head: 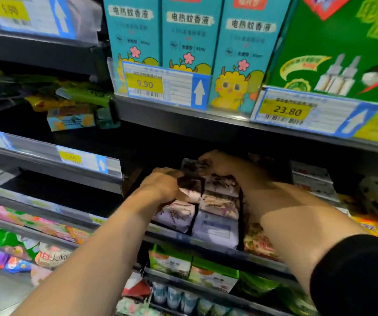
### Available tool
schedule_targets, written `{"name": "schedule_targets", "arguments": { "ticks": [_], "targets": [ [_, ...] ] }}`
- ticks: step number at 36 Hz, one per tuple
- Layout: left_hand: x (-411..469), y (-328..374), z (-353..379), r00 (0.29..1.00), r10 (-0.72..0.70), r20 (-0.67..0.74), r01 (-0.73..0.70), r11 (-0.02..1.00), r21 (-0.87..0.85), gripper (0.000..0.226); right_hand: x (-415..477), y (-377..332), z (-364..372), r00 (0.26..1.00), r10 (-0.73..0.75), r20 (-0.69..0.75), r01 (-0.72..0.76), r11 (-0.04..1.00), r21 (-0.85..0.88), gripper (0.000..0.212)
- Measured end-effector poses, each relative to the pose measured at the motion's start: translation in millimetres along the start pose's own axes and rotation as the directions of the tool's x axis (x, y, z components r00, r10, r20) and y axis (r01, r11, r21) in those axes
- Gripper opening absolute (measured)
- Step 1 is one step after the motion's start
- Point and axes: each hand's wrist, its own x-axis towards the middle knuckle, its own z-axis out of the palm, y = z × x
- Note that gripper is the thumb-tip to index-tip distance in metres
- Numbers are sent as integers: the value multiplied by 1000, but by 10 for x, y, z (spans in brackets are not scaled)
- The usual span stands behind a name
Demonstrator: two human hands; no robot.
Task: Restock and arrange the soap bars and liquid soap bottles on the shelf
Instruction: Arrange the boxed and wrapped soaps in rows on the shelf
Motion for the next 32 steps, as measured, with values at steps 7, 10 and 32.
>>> {"name": "schedule_targets", "arguments": {
  "ticks": [7,10,32],
  "targets": [
    [53,97,-3,995,43,90,-42,999,-20,92,68,19,33,999,26,-21,-27,997,-71,65],
    [39,115,-15,995,54,82,-53,998,-23,87,126,75,110,998,16,-63,-20,998,-57,61],
    [-337,236,21,984,140,-107,-127,985,120,54,-762,354,-413,981,142,-130,-120,979,162,58]
  ]
}}
